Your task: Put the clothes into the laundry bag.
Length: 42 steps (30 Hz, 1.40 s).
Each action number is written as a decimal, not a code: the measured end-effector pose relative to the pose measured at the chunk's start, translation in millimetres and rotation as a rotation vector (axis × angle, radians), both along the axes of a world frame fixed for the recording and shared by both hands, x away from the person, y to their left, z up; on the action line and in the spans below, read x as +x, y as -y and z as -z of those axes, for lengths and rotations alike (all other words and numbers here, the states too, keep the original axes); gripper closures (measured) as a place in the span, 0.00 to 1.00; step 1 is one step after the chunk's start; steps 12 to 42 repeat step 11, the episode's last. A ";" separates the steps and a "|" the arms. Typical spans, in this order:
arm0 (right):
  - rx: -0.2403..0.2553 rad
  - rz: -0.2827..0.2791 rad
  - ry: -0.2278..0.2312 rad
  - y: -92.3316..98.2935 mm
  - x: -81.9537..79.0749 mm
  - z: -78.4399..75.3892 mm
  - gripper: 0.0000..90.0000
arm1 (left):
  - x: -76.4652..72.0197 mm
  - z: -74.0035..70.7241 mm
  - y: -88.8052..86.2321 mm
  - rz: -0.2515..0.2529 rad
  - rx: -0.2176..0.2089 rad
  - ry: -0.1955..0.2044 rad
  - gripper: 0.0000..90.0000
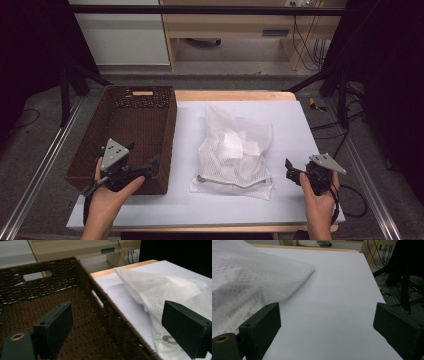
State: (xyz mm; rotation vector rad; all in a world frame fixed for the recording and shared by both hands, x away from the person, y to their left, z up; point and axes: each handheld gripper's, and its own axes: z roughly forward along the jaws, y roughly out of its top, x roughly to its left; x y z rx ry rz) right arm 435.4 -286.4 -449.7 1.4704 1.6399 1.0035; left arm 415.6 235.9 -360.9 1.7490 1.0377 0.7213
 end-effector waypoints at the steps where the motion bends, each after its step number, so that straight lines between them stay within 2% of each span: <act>1: 0.002 0.006 -0.003 1.1 0.2 0.8 0.09 | 0.7 0.2 -3.0 -0.007 0.001 -0.005 0.11; 6: -0.015 0.024 -0.018 7.0 3.7 7.3 0.10 | 3.2 0.8 -15.6 -0.042 -0.001 -0.010 0.11; 9: -0.012 0.012 -0.033 6.4 5.9 9.6 0.09 | 3.7 1.0 -19.1 -0.052 -0.006 -0.013 0.11; 42: -0.008 0.004 -0.040 4.8 7.3 10.4 0.09 | 4.0 0.8 -18.9 -0.050 -0.007 -0.012 0.11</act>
